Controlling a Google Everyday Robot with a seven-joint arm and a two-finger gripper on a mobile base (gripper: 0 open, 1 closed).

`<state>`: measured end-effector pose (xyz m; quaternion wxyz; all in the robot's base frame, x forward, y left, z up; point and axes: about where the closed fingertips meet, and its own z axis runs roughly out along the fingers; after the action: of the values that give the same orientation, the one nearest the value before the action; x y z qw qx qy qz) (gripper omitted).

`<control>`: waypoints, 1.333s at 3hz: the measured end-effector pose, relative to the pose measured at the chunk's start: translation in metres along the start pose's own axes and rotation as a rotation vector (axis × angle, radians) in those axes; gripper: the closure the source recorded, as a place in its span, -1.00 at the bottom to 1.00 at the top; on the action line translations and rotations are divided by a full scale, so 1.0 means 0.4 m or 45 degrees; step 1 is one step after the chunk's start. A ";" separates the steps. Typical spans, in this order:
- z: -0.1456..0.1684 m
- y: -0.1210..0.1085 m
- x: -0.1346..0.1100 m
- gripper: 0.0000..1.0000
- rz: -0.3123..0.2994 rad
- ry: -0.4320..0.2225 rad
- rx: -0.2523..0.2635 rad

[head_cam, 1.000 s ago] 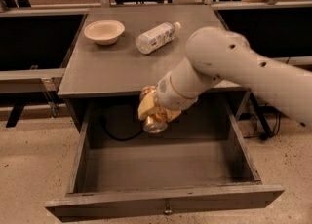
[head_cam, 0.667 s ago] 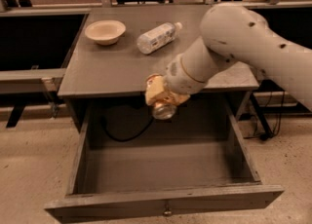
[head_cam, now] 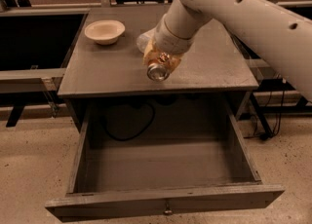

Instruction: Pick orange can from top drawer and place on counter

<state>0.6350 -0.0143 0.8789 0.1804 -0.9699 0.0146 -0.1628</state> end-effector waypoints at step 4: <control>0.119 0.021 0.079 -0.28 0.404 -0.028 -0.215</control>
Offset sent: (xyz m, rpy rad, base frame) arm 0.0574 0.0079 -0.0761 -0.1244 0.2699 -0.5620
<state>0.6803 -0.0083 0.8437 0.1218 -0.9689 0.1792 -0.1200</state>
